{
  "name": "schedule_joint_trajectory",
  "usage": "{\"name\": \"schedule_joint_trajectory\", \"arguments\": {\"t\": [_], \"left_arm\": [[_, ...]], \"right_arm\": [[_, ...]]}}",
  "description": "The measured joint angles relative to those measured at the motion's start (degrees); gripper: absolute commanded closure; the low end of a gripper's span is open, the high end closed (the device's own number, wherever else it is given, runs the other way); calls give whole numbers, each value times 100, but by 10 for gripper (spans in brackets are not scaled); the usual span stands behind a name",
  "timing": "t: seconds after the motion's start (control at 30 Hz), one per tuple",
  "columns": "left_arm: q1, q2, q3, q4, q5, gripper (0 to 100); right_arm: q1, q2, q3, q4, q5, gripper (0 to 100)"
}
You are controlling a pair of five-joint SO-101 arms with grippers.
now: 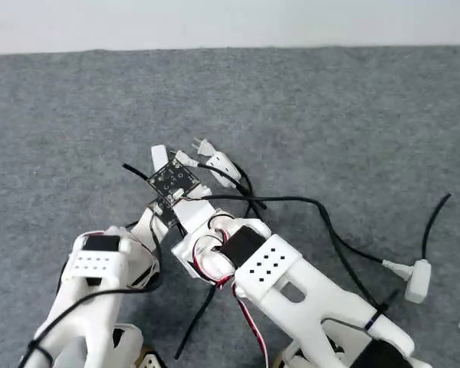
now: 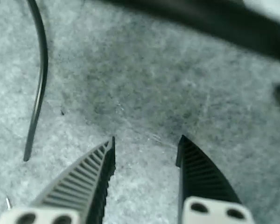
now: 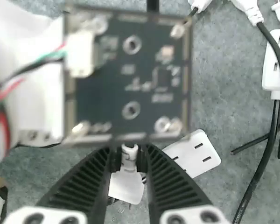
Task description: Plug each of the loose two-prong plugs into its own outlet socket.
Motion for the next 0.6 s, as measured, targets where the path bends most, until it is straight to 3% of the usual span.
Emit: {"name": "schedule_joint_trajectory", "arguments": {"t": [0.2, 0.4, 0.6], "left_arm": [[-9, -475, 132, -9, 9, 798], [-343, -492, 132, -440, 914, 799], [-387, 457, -308, -536, 1152, 801]], "right_arm": [[580, 0, 0, 0, -18, 990], [1442, -774, 0, 325, -35, 991], [932, -2198, 475, 519, -35, 991]]}}
